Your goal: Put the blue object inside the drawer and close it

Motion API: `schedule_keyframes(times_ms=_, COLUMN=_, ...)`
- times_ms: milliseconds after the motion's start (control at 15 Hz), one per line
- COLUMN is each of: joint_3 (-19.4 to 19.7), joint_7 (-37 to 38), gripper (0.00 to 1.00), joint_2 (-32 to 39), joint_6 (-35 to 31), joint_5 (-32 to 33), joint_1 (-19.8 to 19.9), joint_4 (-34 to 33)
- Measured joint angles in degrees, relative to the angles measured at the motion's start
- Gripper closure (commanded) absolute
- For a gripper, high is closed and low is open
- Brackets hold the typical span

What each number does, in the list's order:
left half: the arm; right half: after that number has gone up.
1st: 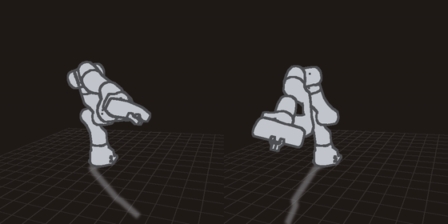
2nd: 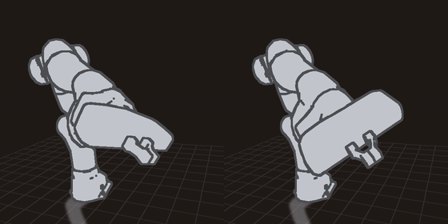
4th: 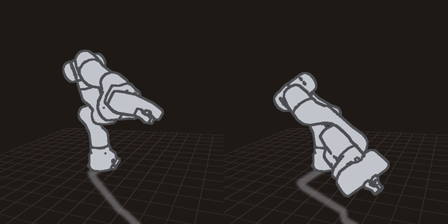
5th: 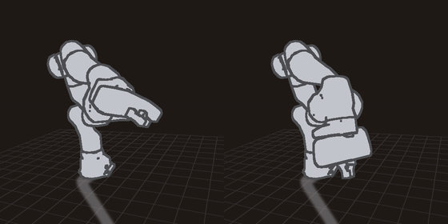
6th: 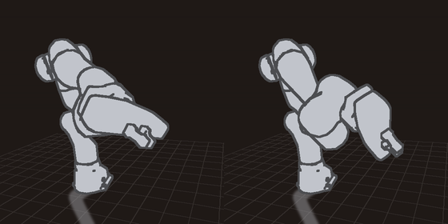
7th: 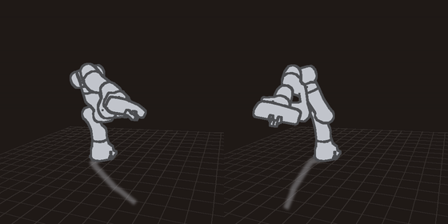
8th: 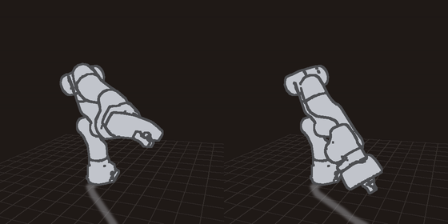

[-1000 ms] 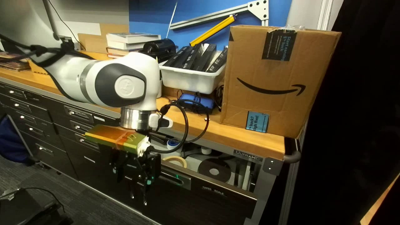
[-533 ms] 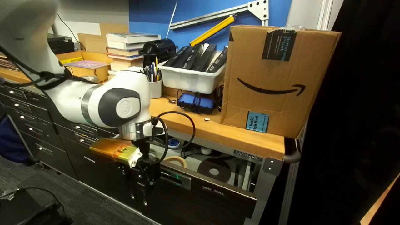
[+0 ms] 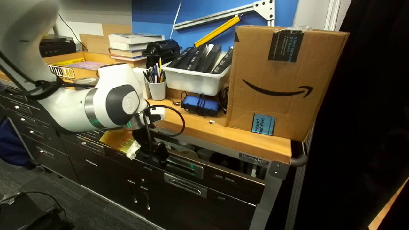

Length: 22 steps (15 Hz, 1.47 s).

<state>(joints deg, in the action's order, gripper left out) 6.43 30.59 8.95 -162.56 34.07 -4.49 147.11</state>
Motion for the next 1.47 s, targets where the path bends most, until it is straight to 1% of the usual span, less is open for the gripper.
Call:
schedule_keyframes(times_ms=133, joint_3=3.77, joint_7=9.1, gripper=0.0, joint_2=0.32, joint_6=-1.86, joint_5=9.96, joint_1=-2.98, joint_4=-2.03)
schedule_keyframes(times_ms=267, joint_3=7.25, joint_7=17.97, gripper=0.0, joint_2=1.11, joint_6=-2.36, joint_5=19.26, joint_1=-6.61, joint_4=-4.73)
schedule_keyframes(times_ms=467, joint_3=11.58, joint_7=30.75, gripper=0.0, joint_2=3.41, joint_6=-1.96, joint_5=31.05, joint_1=-12.07, joint_4=-8.34)
schedule_keyframes(times_ms=667, joint_3=13.4, joint_7=42.98, gripper=0.0, joint_2=4.63, joint_6=-1.75, joint_5=40.97, joint_1=-14.5, joint_4=-9.03)
schedule_keyframes(times_ms=733, joint_3=13.45, joint_7=45.13, gripper=0.0, joint_2=4.46, joint_6=-1.74, joint_5=42.17, joint_1=-14.57, joint_4=-8.87)
schedule_keyframes(times_ms=867, joint_3=13.44, joint_7=44.45, gripper=0.0, joint_2=2.84, joint_6=-1.85, joint_5=40.92, joint_1=-14.3, joint_4=-7.64)
schedule_keyframes(times_ms=1000, joint_3=12.84, joint_7=37.46, gripper=0.0, joint_2=-0.89, joint_6=-2.34, joint_5=35.12, joint_1=-13.47, joint_4=-4.69)
schedule_keyframes(times_ms=1133, joint_3=10.8, joint_7=28.94, gripper=0.0, joint_2=-4.78, joint_6=-2.55, joint_5=28.67, joint_1=-11.68, joint_4=-0.05)
schedule_keyframes(times_ms=1333, joint_3=3.78, joint_7=16.3, gripper=0.0, joint_2=-7.77, joint_6=-4.06, joint_5=15.0, joint_1=-6.42, joint_4=6.54)
schedule_keyframes(times_ms=1467, joint_3=0.6, joint_7=8.01, gripper=0.0, joint_2=-8.21, joint_6=-4.96, joint_5=4.86, joint_1=-4.1, joint_4=10.51)
